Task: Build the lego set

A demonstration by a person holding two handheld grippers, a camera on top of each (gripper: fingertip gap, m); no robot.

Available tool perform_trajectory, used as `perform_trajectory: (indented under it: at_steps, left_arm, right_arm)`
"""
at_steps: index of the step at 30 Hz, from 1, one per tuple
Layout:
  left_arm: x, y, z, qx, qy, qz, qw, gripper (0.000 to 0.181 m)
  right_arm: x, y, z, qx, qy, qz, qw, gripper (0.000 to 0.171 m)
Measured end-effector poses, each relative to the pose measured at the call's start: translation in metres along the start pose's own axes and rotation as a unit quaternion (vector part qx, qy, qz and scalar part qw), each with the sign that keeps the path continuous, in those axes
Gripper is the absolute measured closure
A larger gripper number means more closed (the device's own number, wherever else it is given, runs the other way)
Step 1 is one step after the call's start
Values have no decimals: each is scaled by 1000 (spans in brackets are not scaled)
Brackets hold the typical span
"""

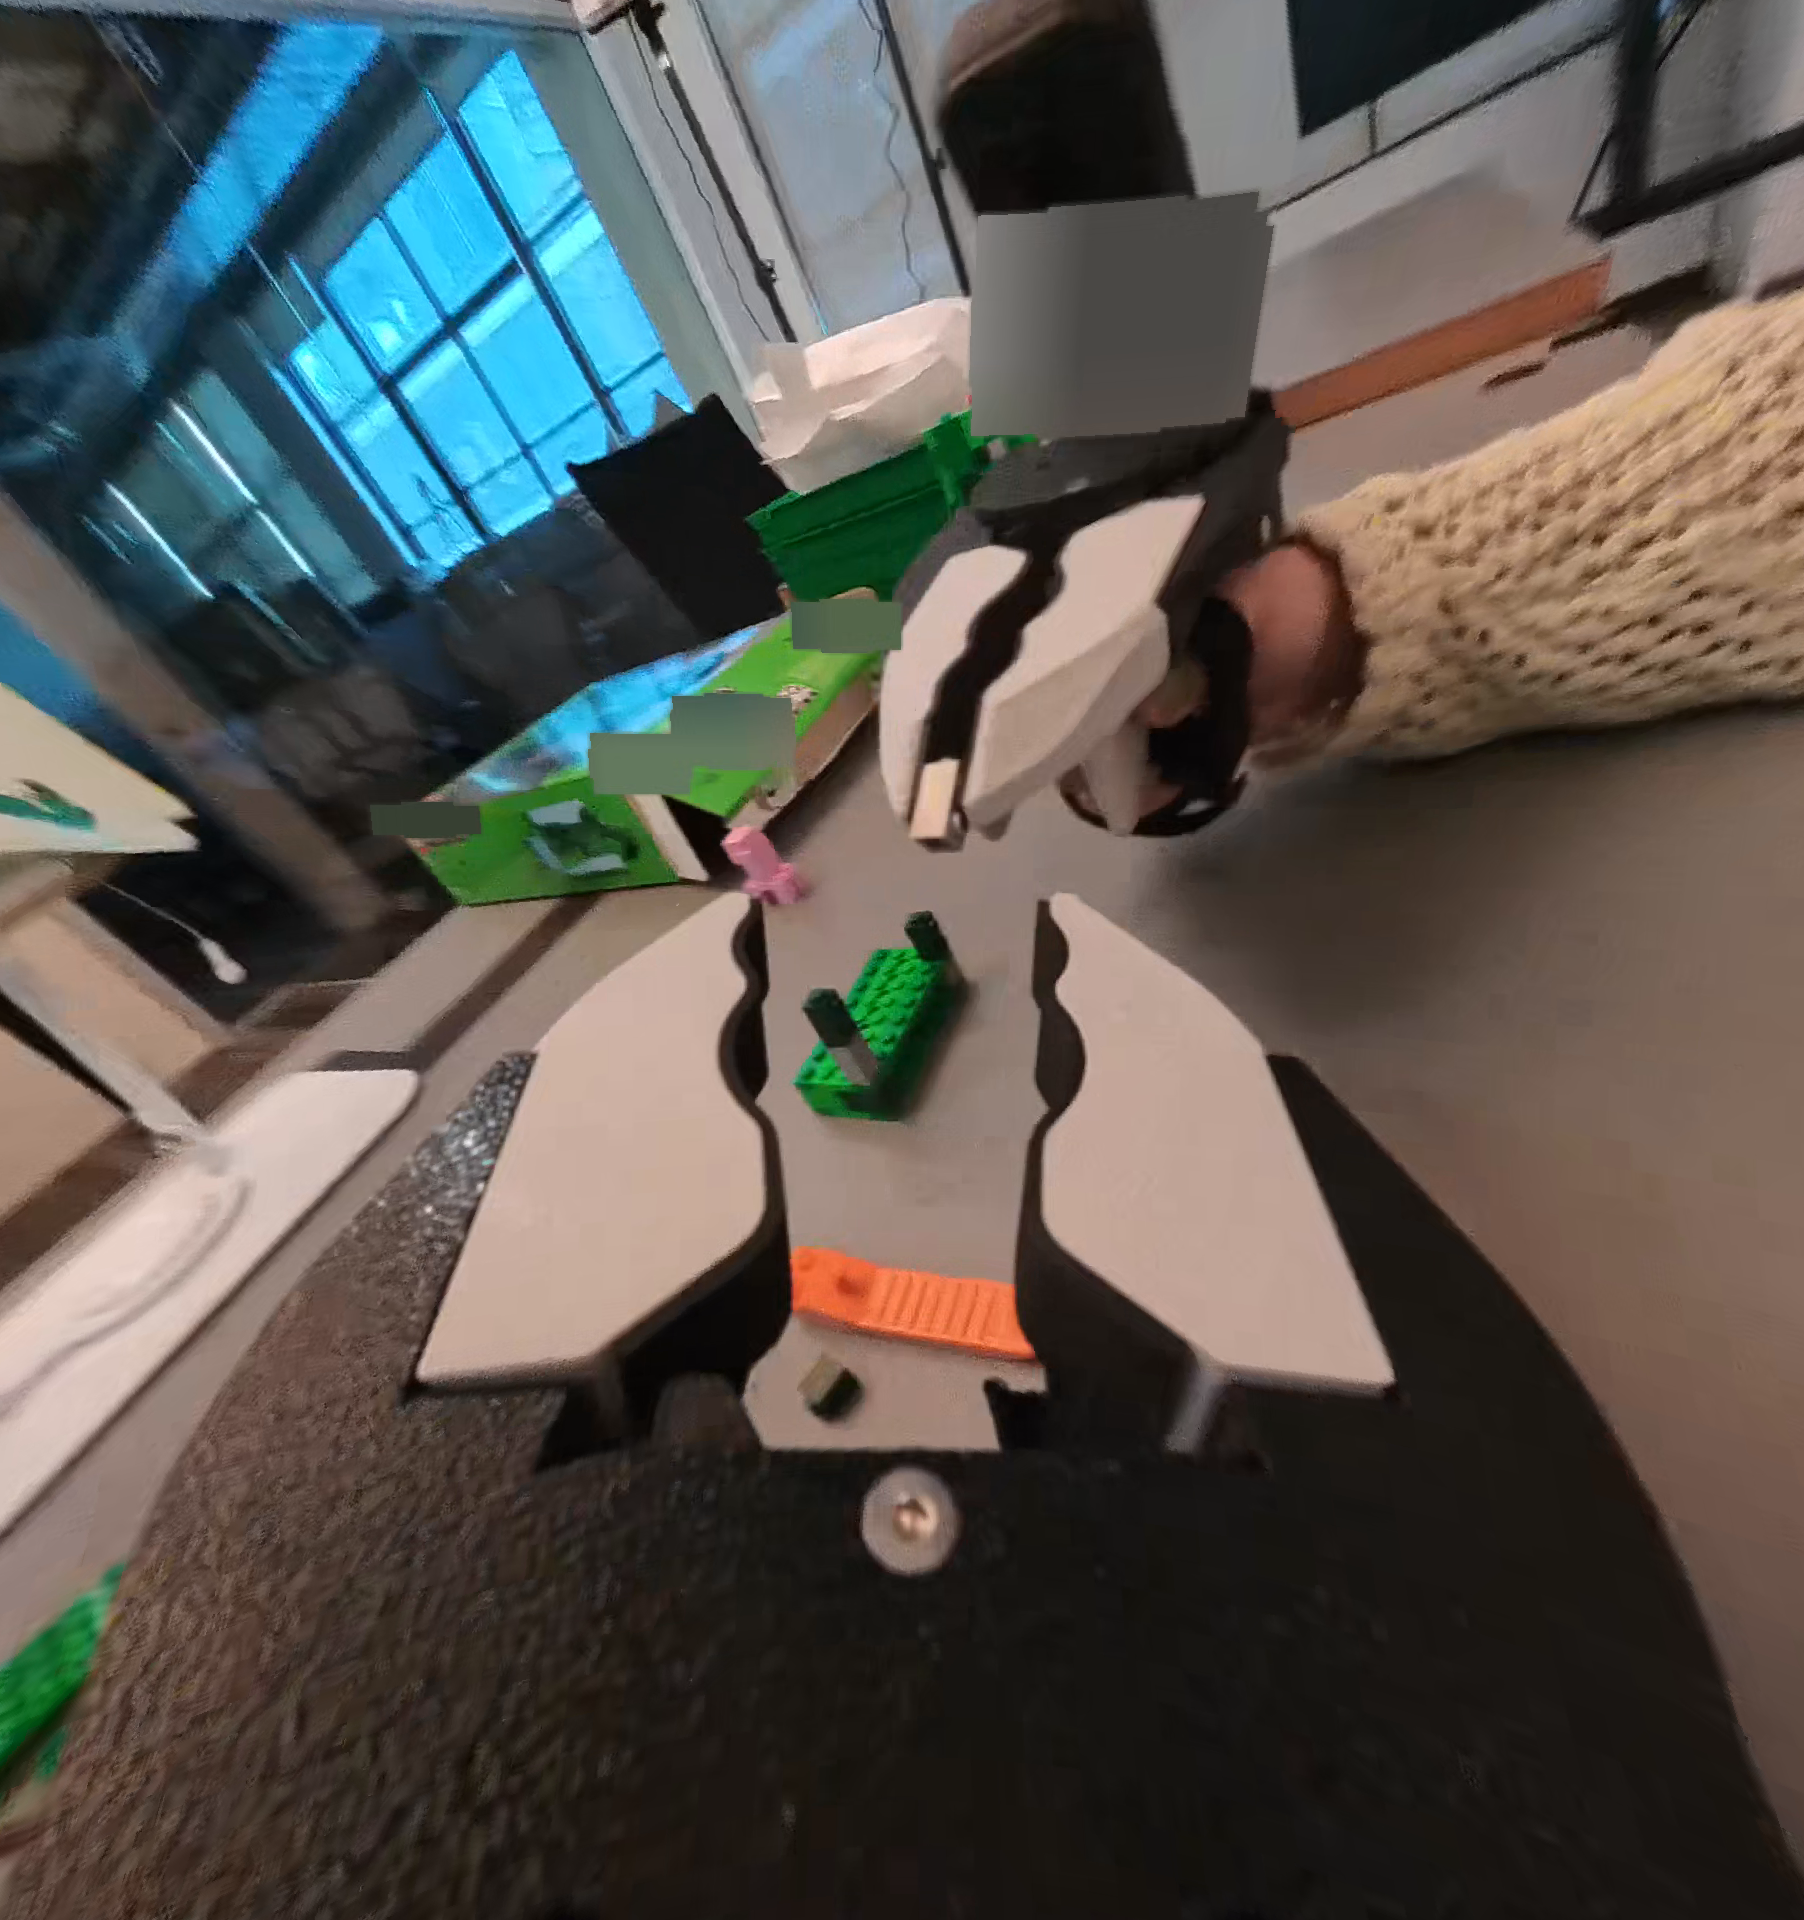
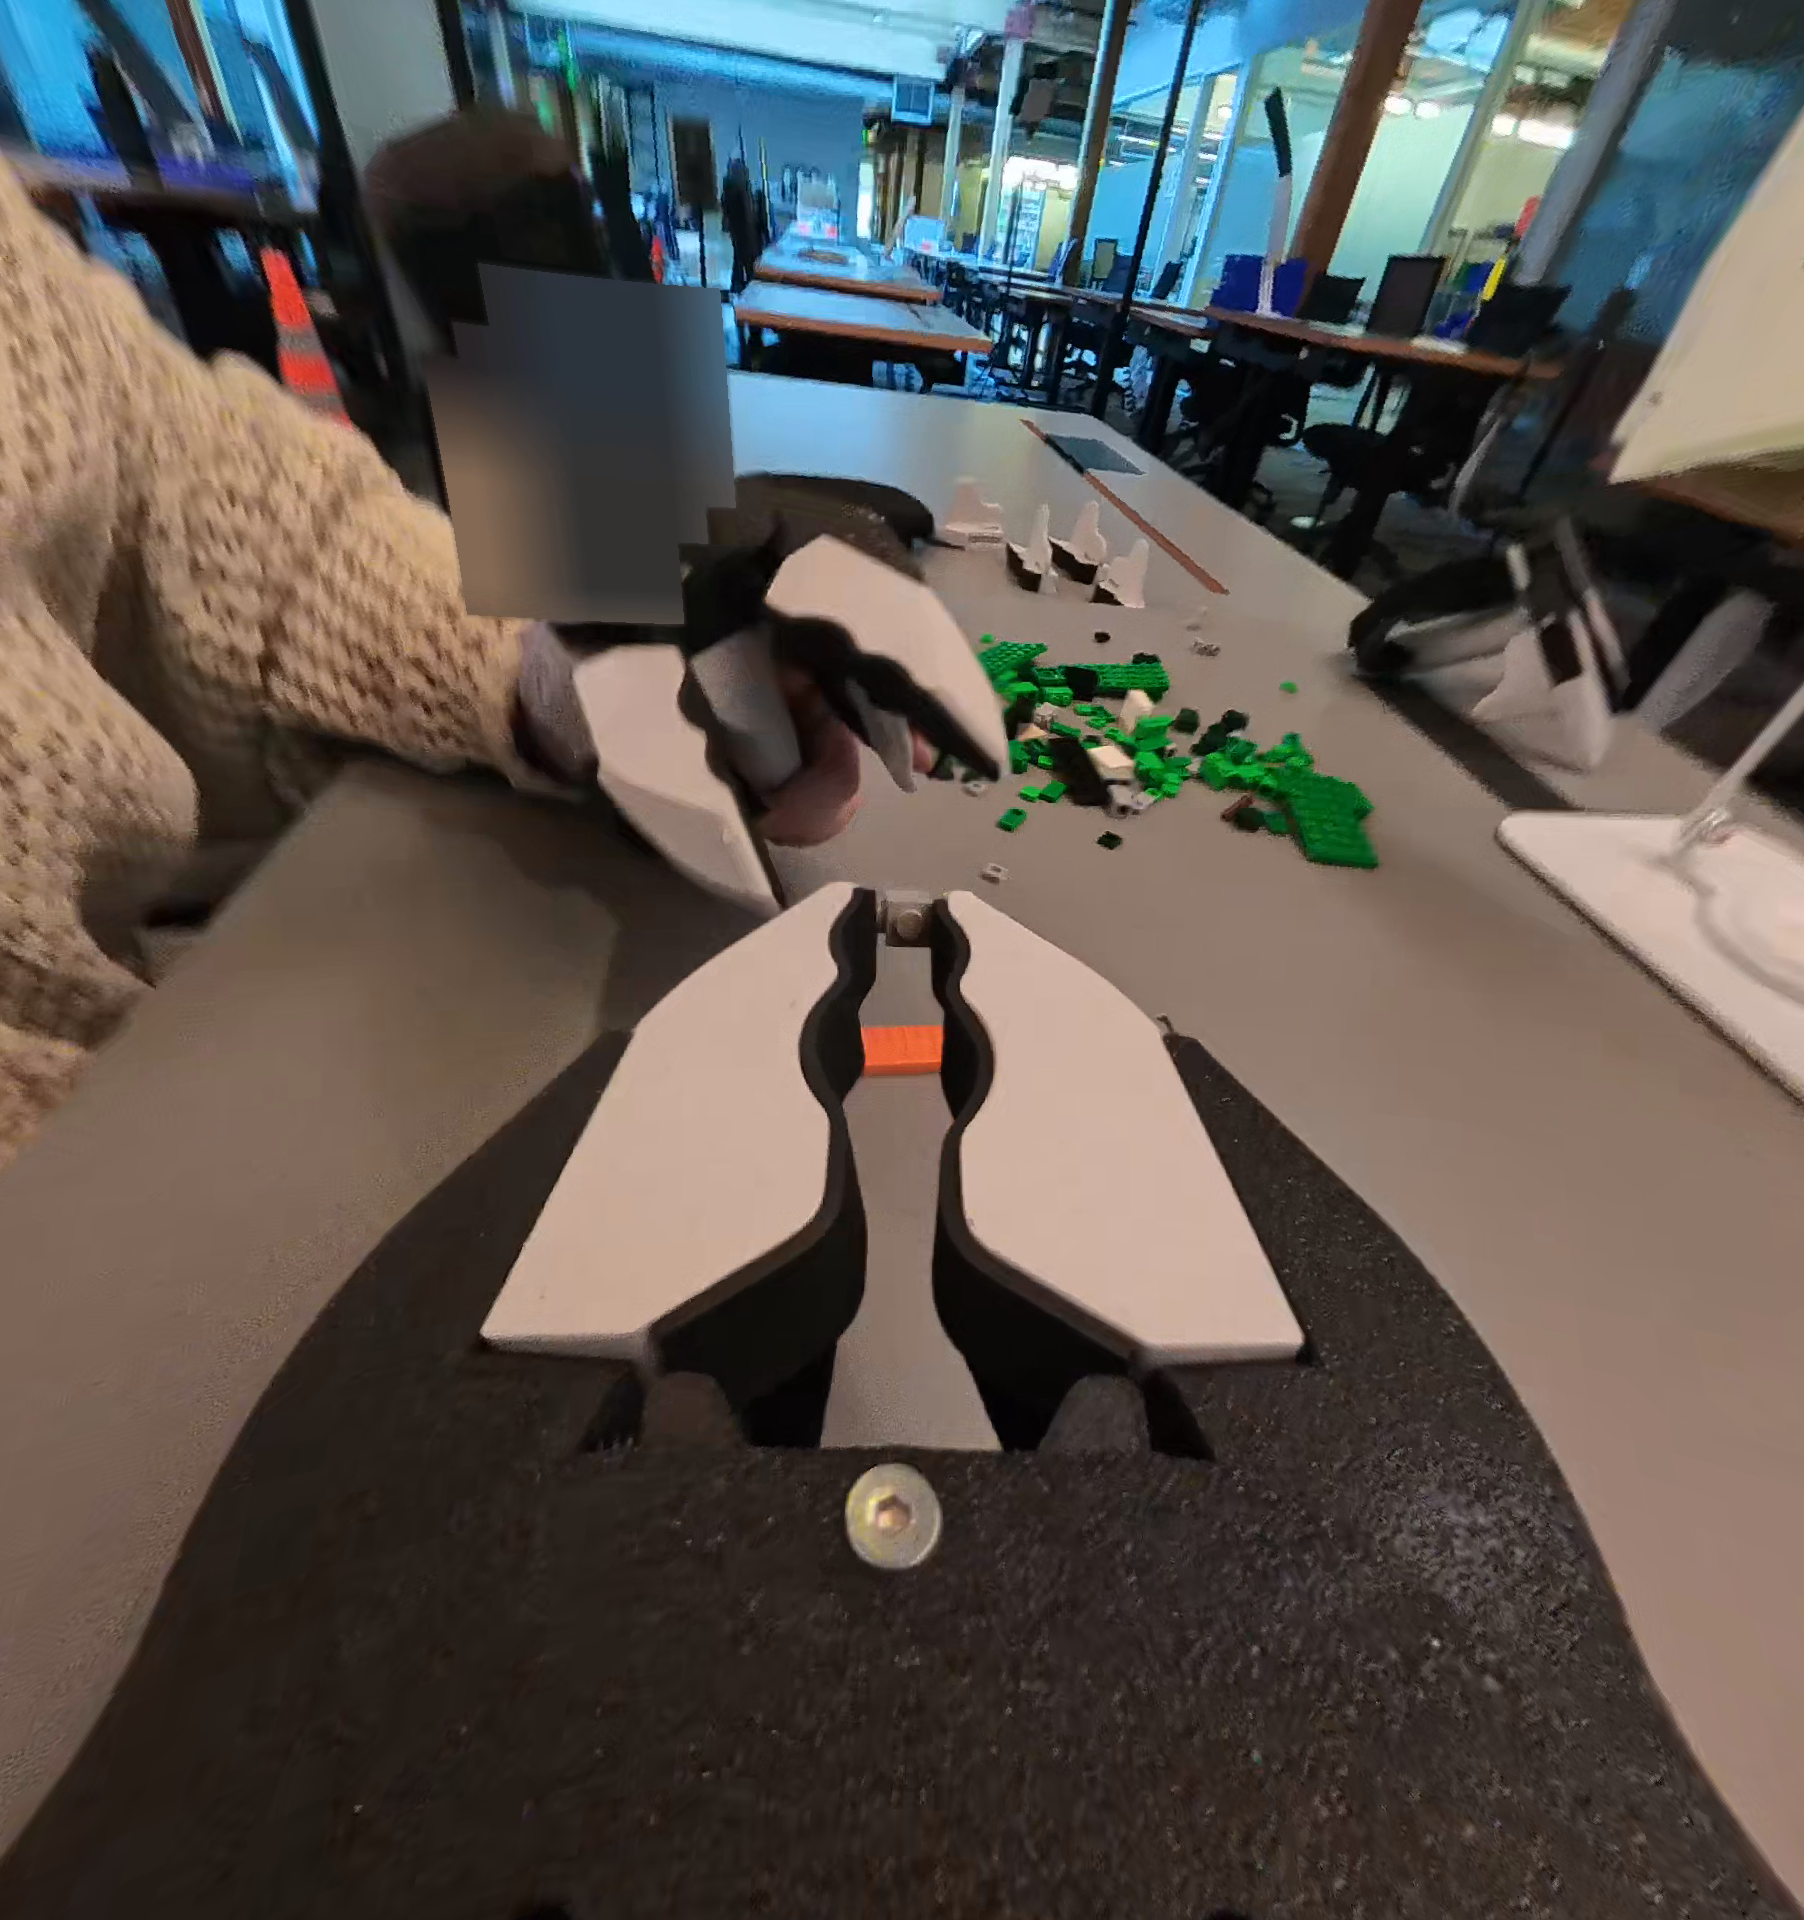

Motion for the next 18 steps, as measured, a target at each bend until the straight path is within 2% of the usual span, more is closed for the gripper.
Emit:
perform_trajectory:
  at_steps: [2, 4, 8, 12, 15, 18]
  left_arm:
    - [5, -4, 1, -8, -18, 0, 1000, 130]
    - [8, -7, 5, 1, 0, -10, 1000, 131]
    - [0, -9, 10, 33, 126, -26, 991, 139]
    - [-14, -7, 3, 46, 241, -52, 968, 150]
    - [-19, -6, -1, 53, 279, -82, 955, 156]
    - [-19, -6, -3, 48, 281, -90, 954, 162]
  right_arm:
    - [6, 1, 2, 19, -57, 9, 998, 162]
    - [9, 4, 3, 46, -58, 8, 997, 162]
    - [6, 8, 2, 56, 38, -30, 997, 162]
    - [0, 11, 3, 6, 139, -64, 988, 162]
    - [-1, 14, 5, -16, 185, -96, 978, 161]
    - [1, 16, 7, -18, 196, -109, 974, 161]
Point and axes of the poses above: each gripper's, where its closed fingertips meet, y out along the fingers, z out of its underside, x = y × z across the jaws, the point moved 9 cm from there along -y, back along the fingers, and after that the axes turned 15 degrees about y, right-handed, at the moved point
